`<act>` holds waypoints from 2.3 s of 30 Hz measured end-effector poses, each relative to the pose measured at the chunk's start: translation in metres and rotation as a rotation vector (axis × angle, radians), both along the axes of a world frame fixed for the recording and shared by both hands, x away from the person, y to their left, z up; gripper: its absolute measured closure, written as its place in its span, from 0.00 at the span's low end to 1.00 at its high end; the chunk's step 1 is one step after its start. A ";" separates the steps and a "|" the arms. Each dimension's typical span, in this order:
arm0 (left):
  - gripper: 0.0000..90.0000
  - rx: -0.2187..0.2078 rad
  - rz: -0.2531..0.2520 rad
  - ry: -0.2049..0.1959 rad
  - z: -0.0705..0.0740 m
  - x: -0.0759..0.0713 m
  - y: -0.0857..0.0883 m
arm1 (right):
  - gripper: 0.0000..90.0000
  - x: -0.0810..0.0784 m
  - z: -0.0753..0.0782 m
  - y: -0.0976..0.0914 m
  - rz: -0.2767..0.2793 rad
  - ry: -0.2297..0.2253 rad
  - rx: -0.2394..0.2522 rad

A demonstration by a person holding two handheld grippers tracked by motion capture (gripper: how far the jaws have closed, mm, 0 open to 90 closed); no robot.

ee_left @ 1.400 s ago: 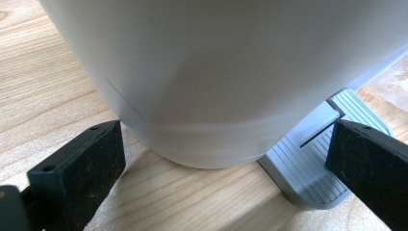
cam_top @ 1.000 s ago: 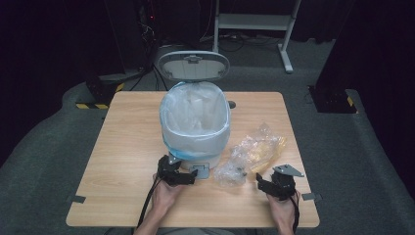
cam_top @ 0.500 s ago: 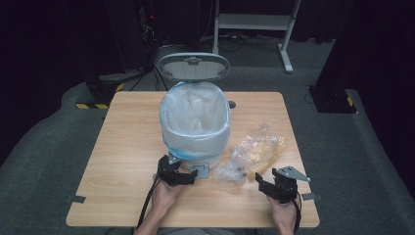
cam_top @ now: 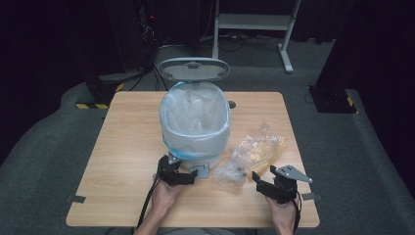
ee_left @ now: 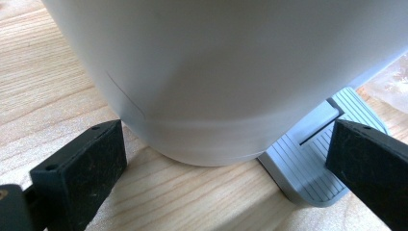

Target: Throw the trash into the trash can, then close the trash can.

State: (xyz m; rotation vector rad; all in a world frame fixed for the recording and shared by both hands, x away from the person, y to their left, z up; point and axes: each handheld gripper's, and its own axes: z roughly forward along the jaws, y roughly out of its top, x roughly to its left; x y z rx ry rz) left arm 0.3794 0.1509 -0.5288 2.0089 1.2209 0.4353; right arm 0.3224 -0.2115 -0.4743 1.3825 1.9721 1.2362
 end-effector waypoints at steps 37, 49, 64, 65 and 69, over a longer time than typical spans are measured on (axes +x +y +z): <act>0.00 -0.005 -0.005 0.012 0.000 0.001 0.001 | 0.45 0.035 -0.019 0.064 0.267 0.098 -0.140; 0.00 -0.009 -0.005 0.015 0.000 0.001 0.001 | 0.82 0.039 -0.023 0.061 0.300 0.160 -0.135; 0.00 -0.011 -0.006 0.019 0.000 0.002 0.002 | 0.91 0.026 -0.003 0.048 0.315 0.121 -0.089; 0.00 -0.011 -0.006 0.019 0.000 0.002 0.002 | 0.91 0.026 -0.003 0.048 0.315 0.121 -0.089; 0.01 -0.011 -0.006 0.020 0.000 0.002 0.002 | 0.91 0.023 0.005 0.043 0.314 0.108 -0.078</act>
